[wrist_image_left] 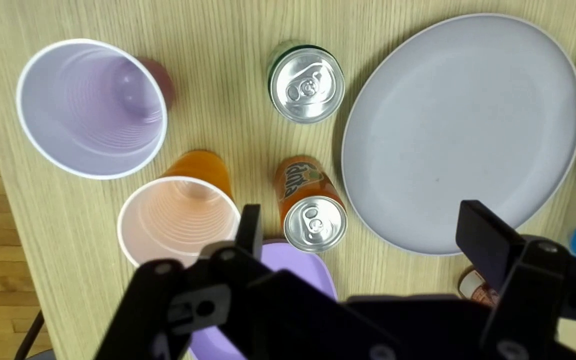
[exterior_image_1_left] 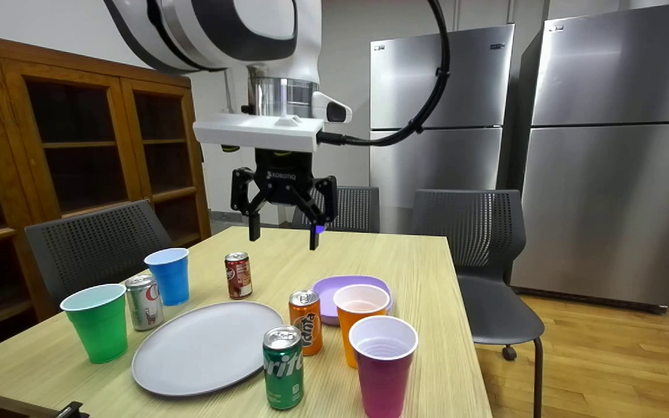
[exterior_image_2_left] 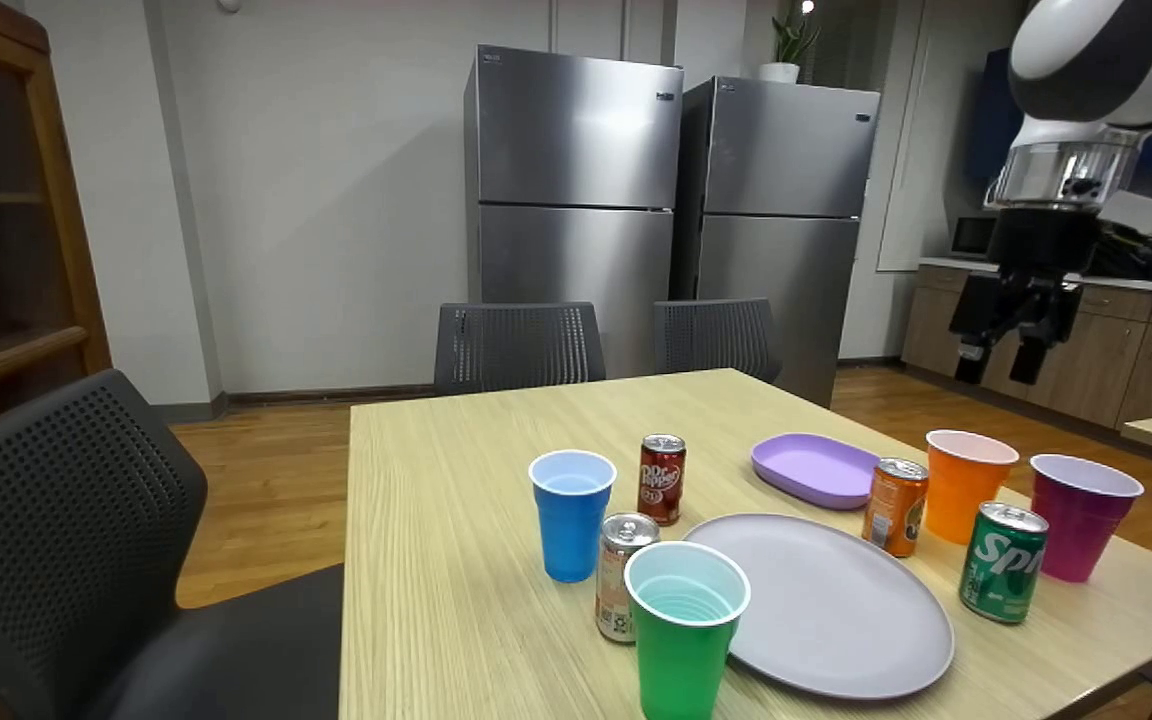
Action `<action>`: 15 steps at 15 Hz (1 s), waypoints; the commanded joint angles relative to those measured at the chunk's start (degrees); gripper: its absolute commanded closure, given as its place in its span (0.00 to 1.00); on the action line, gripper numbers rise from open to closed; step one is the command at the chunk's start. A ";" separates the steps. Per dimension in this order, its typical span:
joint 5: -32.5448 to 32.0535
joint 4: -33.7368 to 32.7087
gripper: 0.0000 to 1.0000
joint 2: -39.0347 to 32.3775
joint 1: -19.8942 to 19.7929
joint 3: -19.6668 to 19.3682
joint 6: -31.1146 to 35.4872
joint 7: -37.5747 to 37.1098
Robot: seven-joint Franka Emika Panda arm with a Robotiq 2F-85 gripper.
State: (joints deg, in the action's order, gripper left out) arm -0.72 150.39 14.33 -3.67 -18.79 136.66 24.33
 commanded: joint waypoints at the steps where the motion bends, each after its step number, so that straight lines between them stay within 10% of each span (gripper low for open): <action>1: -0.18 0.64 0.00 -4.28 -1.66 2.55 4.77 -2.04; 15: -1.02 0.66 0.00 -17.97 -1.66 7.25 19.05 -9.42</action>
State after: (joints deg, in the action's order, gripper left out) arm -0.73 152.28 -0.27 -3.72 -13.63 152.67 17.90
